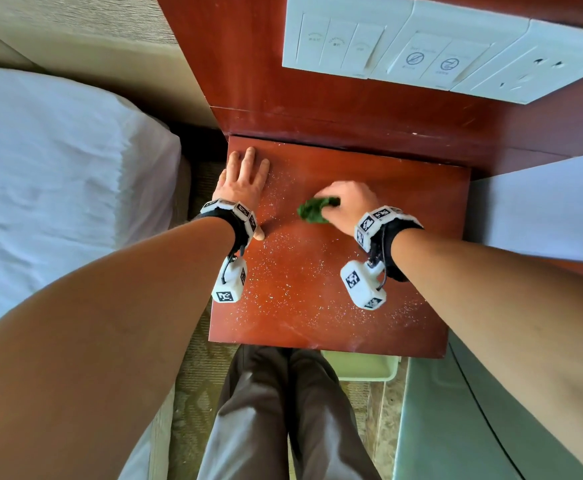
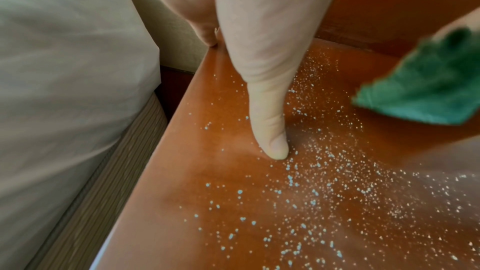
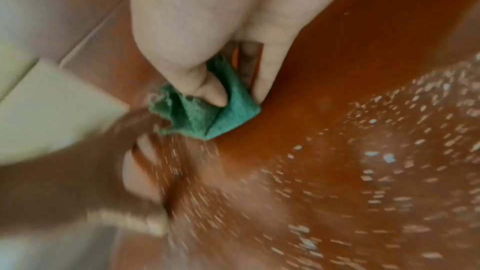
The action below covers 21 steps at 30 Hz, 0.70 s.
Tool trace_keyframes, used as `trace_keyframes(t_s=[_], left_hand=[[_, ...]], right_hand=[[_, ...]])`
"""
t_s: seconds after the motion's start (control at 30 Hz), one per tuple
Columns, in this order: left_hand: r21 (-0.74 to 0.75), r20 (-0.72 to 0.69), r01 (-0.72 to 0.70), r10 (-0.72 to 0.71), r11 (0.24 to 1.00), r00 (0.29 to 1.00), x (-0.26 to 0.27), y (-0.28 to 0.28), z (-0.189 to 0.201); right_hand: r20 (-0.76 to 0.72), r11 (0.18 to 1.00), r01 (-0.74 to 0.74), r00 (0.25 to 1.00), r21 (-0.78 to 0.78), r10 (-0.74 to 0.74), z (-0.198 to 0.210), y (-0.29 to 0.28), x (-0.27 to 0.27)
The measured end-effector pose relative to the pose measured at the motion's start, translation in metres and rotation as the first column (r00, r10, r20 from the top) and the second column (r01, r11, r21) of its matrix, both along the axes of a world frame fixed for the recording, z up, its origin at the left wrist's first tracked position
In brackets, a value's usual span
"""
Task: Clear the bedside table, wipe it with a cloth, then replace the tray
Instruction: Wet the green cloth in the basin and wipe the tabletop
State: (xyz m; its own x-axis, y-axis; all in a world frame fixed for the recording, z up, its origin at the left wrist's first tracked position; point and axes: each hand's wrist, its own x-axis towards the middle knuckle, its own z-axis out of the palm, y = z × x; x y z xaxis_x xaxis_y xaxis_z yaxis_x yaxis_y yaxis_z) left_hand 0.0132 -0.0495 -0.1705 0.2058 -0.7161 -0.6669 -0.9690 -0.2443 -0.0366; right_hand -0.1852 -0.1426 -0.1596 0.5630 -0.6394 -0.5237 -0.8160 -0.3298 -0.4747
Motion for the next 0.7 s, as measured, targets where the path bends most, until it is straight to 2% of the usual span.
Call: trace_keyframes(t_s=[0.03,0.1,0.13,0.2,0.3,0.43,0.57,0.7], left_hand=[[-0.005,0.002,0.004,-0.004,1.000,1.000,0.000,0.001,-0.001],[-0.015,0.001,0.006,-0.006,1.000,1.000,0.000,0.001,-0.001],[-0.018,-0.002,0.005,-0.005,1.000,1.000,0.000,0.001,-0.001],[-0.017,-0.006,0.004,-0.004,1.000,1.000,0.000,0.001,-0.001],[-0.019,-0.005,0.005,-0.005,1.000,1.000,-0.001,0.001,-0.002],[-0.019,-0.008,-0.005,0.005,1.000,1.000,-0.002,0.001,-0.002],[-0.027,-0.014,-0.018,0.018,0.999,1.000,-0.001,0.001,-0.004],[-0.023,-0.014,-0.016,0.015,1.000,1.000,0.000,0.001,-0.004]], right_hand=[[0.060,0.982,0.162,0.986,-0.097,-0.157,-0.001,-0.005,0.000],[0.129,0.868,0.435,0.900,-0.239,-0.416,-0.005,-0.017,-0.001],[0.118,0.818,0.510,0.860,-0.267,-0.497,-0.007,-0.022,-0.001],[0.050,0.795,0.540,0.834,-0.276,-0.549,-0.014,-0.028,0.000],[0.000,0.832,0.483,0.865,-0.274,-0.502,-0.023,-0.031,0.008],[0.005,0.845,0.447,0.885,-0.293,-0.466,-0.027,-0.023,0.020],[0.040,0.907,0.296,0.954,-0.300,-0.298,-0.026,-0.019,0.026],[0.074,0.946,0.192,0.981,-0.261,-0.179,-0.021,-0.016,0.038]])
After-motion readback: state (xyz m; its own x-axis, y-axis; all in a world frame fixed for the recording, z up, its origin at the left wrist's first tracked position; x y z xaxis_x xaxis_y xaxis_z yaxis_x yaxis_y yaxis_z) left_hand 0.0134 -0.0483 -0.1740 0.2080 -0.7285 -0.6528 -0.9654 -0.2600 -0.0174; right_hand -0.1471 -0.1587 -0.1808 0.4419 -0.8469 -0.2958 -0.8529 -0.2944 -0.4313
